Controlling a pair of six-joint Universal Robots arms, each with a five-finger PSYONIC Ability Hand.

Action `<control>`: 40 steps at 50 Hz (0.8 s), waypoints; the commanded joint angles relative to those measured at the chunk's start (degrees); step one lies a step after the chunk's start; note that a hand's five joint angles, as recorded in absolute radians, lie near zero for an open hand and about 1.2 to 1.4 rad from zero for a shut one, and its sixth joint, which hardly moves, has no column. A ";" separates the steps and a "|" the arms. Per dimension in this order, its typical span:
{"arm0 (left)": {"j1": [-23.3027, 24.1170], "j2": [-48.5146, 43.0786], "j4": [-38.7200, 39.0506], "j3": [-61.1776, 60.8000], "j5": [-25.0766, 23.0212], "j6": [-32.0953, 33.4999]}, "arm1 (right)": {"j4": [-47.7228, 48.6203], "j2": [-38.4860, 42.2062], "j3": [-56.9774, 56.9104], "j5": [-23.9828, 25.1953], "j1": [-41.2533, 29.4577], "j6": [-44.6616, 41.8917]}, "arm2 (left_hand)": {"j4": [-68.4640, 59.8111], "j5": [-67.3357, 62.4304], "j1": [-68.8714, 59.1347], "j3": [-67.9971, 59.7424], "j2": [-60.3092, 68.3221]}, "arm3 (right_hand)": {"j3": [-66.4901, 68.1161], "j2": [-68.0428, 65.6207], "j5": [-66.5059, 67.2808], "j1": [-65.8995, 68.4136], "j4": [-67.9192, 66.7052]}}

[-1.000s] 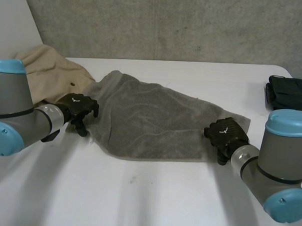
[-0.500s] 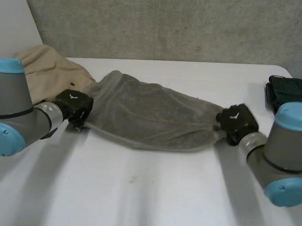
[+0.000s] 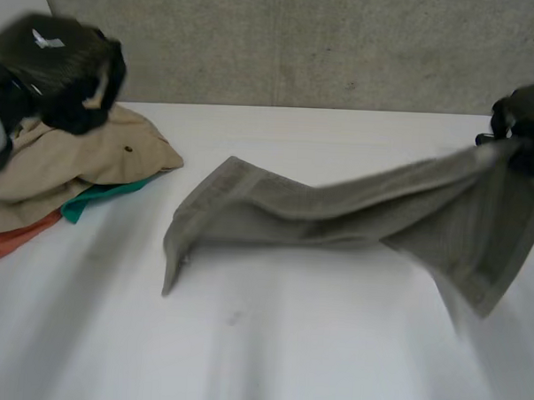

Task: Fold the laundry.

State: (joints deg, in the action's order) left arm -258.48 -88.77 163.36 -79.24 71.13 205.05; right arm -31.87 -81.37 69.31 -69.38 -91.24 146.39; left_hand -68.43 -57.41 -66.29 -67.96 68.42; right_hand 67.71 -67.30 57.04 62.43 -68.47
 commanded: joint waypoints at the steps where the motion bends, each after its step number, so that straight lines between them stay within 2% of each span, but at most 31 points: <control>1: 3.50 -15.45 -1.73 3.65 2.52 4.05 | -4.78 10.25 -1.45 0.21 -2.63 -4.19 | -11.57 -12.59 -13.71 -12.04 11.58 | 12.29 -12.70 12.96 17.57 -11.53; 7: 6.58 -26.18 -2.35 5.33 3.84 0.71 | 1.72 16.85 -0.75 -3.22 -4.65 -0.23 | -8.92 -9.94 -11.06 -9.39 8.93 | 12.29 -12.70 12.96 17.57 -11.53; 10: 7.72 -26.72 -2.26 2.97 3.32 -2.62 | 5.49 17.65 0.91 -4.18 -4.30 0.82 | 17.09 16.07 14.95 16.62 -17.08 | 12.29 -12.70 12.96 17.57 -11.53; 13: 8.43 -26.11 -1.38 -0.03 2.70 -4.30 | 8.48 17.65 2.32 -4.36 -3.95 1.35 | 21.87 20.85 19.73 21.40 -21.85 | 12.29 -12.70 12.96 17.57 -11.53; 15: 9.13 -24.79 0.37 -3.63 2.61 -4.48 | 11.04 17.47 3.73 -4.45 -3.60 1.88 | 37.31 36.29 35.16 36.83 -37.29 | 12.29 -12.70 12.96 17.57 -11.53; 18: 10.01 -23.03 4.31 -7.93 3.83 -3.26 | 13.67 16.69 5.66 -4.45 -3.25 2.14 | 44.42 43.40 42.27 43.94 -44.40 | 12.29 -12.70 12.96 17.57 -11.53; 25: 9.49 -24.25 12.94 -12.08 8.32 3.42 | 16.49 15.98 8.12 -4.28 -2.72 2.49 | 46.62 45.60 44.47 46.14 -46.60 | 12.29 -12.70 12.96 17.57 -11.53; 35: 9.75 -30.05 13.21 -10.32 8.06 6.95 | 17.28 15.89 9.62 -4.36 -2.89 2.58 | 42.76 41.74 40.61 42.28 -42.74 | 12.29 -12.70 12.96 17.57 -11.53; 40: 10.89 -33.30 13.39 -7.95 7.80 6.42 | 18.42 15.10 10.76 -4.36 -3.07 2.85 | 33.37 32.35 31.22 32.89 -33.35 | 12.29 -12.70 12.96 17.57 -11.53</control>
State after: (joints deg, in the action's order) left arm -248.62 -118.75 176.89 -89.60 79.27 212.02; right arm -14.40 -65.58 79.06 -73.69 -94.13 148.99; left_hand -24.75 -15.01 -24.82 -24.81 24.62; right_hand 68.08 -67.29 57.04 62.43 -68.47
